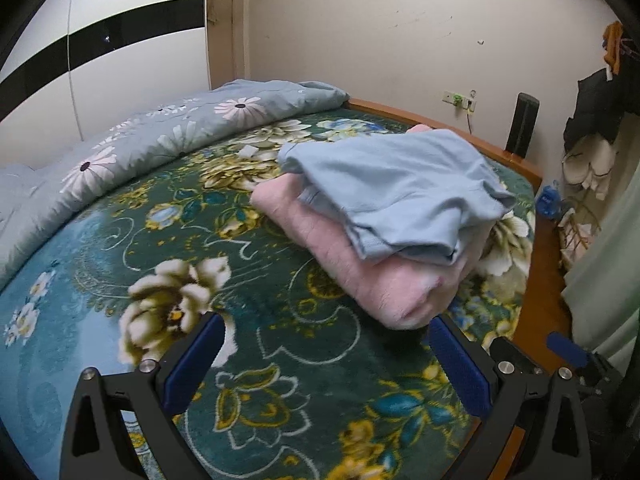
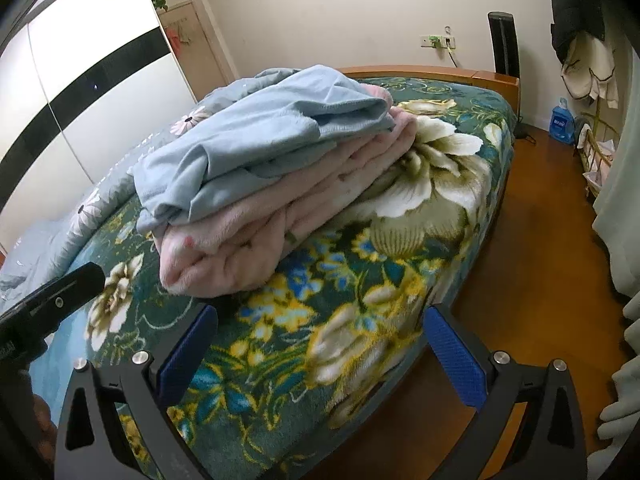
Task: Fold clothes
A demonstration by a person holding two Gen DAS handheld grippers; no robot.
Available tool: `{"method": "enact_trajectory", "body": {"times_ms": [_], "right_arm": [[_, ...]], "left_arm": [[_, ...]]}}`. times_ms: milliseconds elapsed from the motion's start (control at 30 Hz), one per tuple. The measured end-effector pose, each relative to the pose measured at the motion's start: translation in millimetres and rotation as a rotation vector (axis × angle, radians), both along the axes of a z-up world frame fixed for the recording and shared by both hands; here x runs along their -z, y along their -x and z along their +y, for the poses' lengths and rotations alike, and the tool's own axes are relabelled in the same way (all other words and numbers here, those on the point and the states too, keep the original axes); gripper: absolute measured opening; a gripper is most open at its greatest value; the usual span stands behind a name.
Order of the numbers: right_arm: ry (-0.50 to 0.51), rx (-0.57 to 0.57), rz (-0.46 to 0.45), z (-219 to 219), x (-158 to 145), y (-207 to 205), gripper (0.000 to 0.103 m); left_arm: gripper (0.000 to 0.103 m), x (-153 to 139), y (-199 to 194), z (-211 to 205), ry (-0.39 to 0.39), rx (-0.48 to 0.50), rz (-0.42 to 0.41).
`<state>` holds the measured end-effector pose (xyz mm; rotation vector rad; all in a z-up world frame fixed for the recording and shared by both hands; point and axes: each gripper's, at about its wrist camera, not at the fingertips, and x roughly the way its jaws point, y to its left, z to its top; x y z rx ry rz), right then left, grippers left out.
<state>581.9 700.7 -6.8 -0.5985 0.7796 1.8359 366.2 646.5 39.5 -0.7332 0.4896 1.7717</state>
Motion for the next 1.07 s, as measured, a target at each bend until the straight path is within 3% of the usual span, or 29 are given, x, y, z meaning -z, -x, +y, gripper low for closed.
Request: {"method": "enact_trajectory", "body": {"times_ms": [433,1067], "right_arm": [[0.005,-0.028,-0.013,-1.3,6.4,9.4,0.103],[0.023,-0.037,-0.003,-4.5,8.2,12.7,0.103]], "left_arm": [[0.103,12.9,6.9,-0.1,0.038,-0.038,0.061],[0.103,22.2,1.3,-0.9,0.059,-0.028,0.068]]}}
